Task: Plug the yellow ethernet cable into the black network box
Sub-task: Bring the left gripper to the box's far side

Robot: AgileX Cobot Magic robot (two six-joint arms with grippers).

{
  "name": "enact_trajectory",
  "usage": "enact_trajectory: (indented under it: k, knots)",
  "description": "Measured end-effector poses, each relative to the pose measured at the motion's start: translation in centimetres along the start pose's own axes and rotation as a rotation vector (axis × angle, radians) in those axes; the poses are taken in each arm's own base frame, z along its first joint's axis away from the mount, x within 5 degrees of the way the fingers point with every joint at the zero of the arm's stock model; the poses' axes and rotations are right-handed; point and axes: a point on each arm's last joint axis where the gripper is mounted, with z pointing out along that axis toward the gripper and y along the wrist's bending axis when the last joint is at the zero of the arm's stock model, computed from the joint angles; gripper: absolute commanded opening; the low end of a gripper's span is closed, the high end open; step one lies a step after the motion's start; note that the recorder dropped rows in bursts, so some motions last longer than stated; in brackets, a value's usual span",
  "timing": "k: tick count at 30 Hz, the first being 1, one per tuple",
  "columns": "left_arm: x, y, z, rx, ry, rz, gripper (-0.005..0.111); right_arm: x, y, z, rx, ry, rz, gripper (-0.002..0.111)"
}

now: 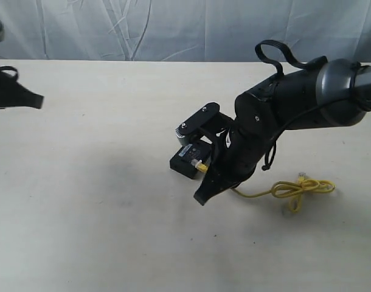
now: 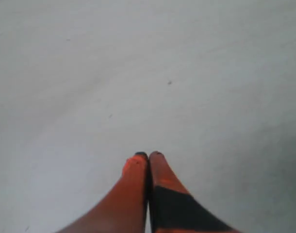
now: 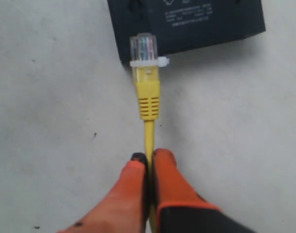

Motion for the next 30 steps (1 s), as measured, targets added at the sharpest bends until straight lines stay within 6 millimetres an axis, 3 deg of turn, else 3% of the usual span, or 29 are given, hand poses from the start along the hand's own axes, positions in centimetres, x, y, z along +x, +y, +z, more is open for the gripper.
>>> enact_trajectory:
  k: [7,13,16,22,30]
  knots:
    - [-4.5,-3.7,8.5,0.239,0.039,0.163,0.000,0.4,-0.3,0.0,0.032,0.045,-0.027,-0.001]
    - [-5.7,-7.2,14.3,0.611,0.022,0.192,0.000,0.8,-1.6,0.0,0.087,0.064,0.068,-0.001]
    - [-5.7,-9.0,15.9,0.699,0.014,0.239,0.000,0.7,-1.8,0.0,0.091,0.048,0.061,-0.001]
    - [-4.3,-12.8,17.3,0.847,0.013,0.434,0.000,0.5,-1.7,0.0,0.091,0.031,0.043,-0.001]
    - [-3.2,-13.8,17.6,0.931,0.029,0.527,0.000,0.9,-1.6,1.4,0.081,0.073,0.041,-0.001]
